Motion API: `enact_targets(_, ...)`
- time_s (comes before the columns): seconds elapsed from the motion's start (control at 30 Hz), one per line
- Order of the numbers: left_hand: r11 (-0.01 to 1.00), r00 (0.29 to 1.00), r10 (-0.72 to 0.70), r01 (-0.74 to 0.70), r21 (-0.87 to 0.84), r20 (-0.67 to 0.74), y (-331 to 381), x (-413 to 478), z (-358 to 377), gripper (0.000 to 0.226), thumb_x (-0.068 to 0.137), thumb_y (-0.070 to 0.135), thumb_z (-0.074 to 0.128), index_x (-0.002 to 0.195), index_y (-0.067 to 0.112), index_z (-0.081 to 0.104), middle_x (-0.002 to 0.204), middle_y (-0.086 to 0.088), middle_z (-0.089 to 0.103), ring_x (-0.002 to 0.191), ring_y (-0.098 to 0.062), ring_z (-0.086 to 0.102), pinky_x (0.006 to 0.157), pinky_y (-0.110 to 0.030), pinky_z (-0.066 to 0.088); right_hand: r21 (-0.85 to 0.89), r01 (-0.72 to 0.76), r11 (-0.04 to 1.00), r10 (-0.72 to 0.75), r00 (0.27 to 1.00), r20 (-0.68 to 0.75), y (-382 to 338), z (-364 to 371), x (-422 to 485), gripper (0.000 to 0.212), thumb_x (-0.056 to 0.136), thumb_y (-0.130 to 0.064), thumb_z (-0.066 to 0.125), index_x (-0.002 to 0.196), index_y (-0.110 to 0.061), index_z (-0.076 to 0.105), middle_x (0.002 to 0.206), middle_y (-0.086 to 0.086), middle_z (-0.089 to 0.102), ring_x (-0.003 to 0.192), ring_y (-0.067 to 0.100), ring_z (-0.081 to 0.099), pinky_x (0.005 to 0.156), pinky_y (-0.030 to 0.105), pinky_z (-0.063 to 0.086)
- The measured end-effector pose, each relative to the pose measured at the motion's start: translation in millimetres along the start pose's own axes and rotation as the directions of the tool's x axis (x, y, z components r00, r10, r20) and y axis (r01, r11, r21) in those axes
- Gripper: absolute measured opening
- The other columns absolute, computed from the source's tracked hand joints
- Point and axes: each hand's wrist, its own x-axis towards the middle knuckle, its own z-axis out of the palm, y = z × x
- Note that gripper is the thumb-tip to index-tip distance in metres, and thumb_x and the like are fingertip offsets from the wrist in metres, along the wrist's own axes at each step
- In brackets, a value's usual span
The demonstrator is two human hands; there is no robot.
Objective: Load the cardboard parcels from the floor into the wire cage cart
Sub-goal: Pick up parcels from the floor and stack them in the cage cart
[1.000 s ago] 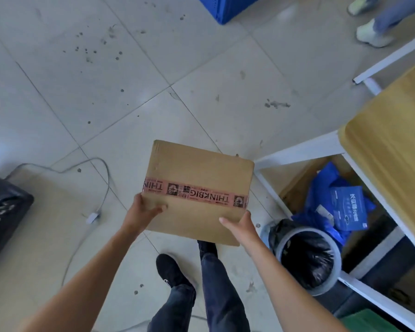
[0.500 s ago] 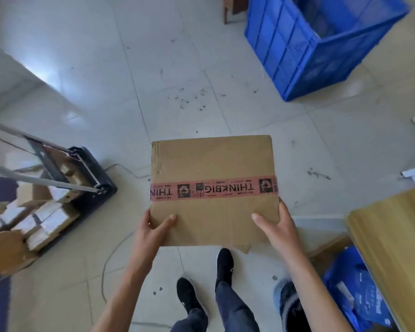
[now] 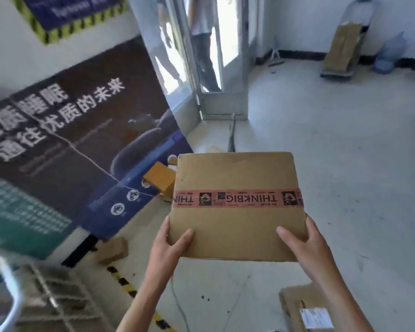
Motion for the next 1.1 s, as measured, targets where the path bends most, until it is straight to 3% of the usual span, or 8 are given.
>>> enact_targets(0.13, 0.998, 0.96, -0.033, 0.018, -0.057, -0.278, -23.8, -80.1, -138.8, 0.087, 0.07, 0.058, 0.08, 0.146, 0.036, 0.043, 0.131, 0.009, 0.062, 0.114, -0.012, 0.063, 0.097, -0.04, 0.054, -0.007, 0.117, 0.993, -0.113, 0.969, 0.22, -46.7, 107.7, -61.8, 0.044, 0.081, -0.055, 0.071, 0.121, -0.056, 0.051, 0.106, -0.028, 0.067, 0.094, -0.004, 0.064, 0.084, 0.037, 0.055)
enact_targets(0.3, 0.993, 0.834, -0.098, 0.043, -0.114, -0.543, -67.5, -211.4, -280.5, 0.077, 0.068, 0.063, 0.079, 0.135, 0.042, 0.048, 0.122, 0.017, 0.06, 0.106, -0.003, 0.06, 0.078, -0.022, 0.051, -0.039, 0.202, 0.979, -0.158, 0.861, 0.483, -75.7, 237.5, -173.8, 0.053, 0.084, -0.054, 0.07, 0.131, -0.051, 0.046, 0.111, -0.027, 0.063, 0.1, 0.001, 0.061, 0.089, 0.041, 0.054)
enact_targets(0.37, 0.985, 0.763, -0.141, 0.044, -0.167, -0.631, -89.0, -263.7, -322.7, 0.074, 0.068, 0.057, 0.077, 0.135, 0.04, 0.05, 0.123, 0.013, 0.061, 0.108, -0.008, 0.06, 0.08, -0.026, 0.052, -0.068, 0.236, 0.969, -0.154, 0.8, 0.58, -83.1, 283.2, -220.7, 0.056, 0.086, -0.051, 0.07, 0.136, -0.044, 0.045, 0.113, -0.022, 0.062, 0.1, 0.003, 0.06, 0.079, 0.034, 0.053)
enact_targets(0.43, 0.974, 0.698, -0.186, 0.039, -0.222, -0.691, -109.6, -313.7, -357.4, 0.069, 0.069, 0.055, 0.076, 0.132, 0.041, 0.052, 0.123, 0.011, 0.063, 0.108, -0.011, 0.062, 0.084, -0.032, 0.055, -0.093, 0.274, 0.957, -0.148, 0.74, 0.657, -89.1, 324.7, -265.5, 0.057, 0.088, -0.049, 0.07, 0.138, -0.039, 0.045, 0.115, -0.017, 0.061, 0.101, 0.007, 0.059, 0.079, 0.034, 0.053)
enact_targets(0.57, 0.958, 0.585, -0.246, 0.023, -0.287, -0.773, -143.4, -396.2, -414.9, 0.053, 0.07, 0.058, 0.074, 0.119, 0.052, 0.052, 0.115, 0.015, 0.063, 0.103, -0.009, 0.063, 0.074, -0.027, 0.056, -0.116, 0.418, 0.901, -0.173, 0.592, 0.787, -94.3, 394.4, -344.7, 0.054, 0.09, -0.051, 0.066, 0.137, -0.038, 0.043, 0.119, -0.012, 0.06, 0.108, 0.014, 0.058, 0.094, 0.043, 0.052)
enact_targets(0.8, 0.942, 0.446, -0.306, 0.012, -0.336, -0.841, -192.4, -460.4, -495.3, 0.066, 0.072, 0.055, 0.073, 0.134, 0.041, 0.052, 0.116, 0.011, 0.064, 0.105, -0.013, 0.064, 0.083, -0.04, 0.059, -0.061, 0.507, 0.86, -0.178, 0.409, 0.895, -94.1, 494.3, -421.2, 0.048, 0.09, -0.053, 0.065, 0.132, -0.041, 0.045, 0.11, -0.027, 0.057, 0.099, -0.002, 0.056, 0.072, 0.023, 0.046)
enact_targets(1.0, 0.923, 0.403, -0.361, 0.026, -0.384, -0.841, -244.6, -437.8, -578.5, 0.054, 0.067, 0.056, 0.073, 0.118, 0.046, 0.061, 0.105, 0.018, 0.071, 0.095, -0.006, 0.069, 0.07, -0.024, 0.057, -0.084, 0.473, 0.877, -0.123, 0.39, 0.913, -93.2, 595.6, -439.0, 0.035, 0.09, -0.048, 0.067, 0.12, -0.049, 0.049, 0.109, -0.028, 0.061, 0.099, -0.003, 0.058, 0.073, 0.022, 0.048)
enact_targets(1.1, 0.918, 0.422, -0.375, 0.043, -0.395, -0.826, -266.2, -403.5, -630.2, 0.05, 0.069, 0.054, 0.074, 0.116, 0.045, 0.061, 0.105, 0.018, 0.072, 0.094, -0.004, 0.069, 0.078, -0.031, 0.058, -0.102, 0.479, 0.872, -0.113, 0.399, 0.91, -98.9, 660.3, -432.5, 0.038, 0.09, -0.046, 0.068, 0.123, -0.046, 0.049, 0.113, -0.021, 0.063, 0.102, 0.004, 0.06, 0.083, 0.034, 0.053)
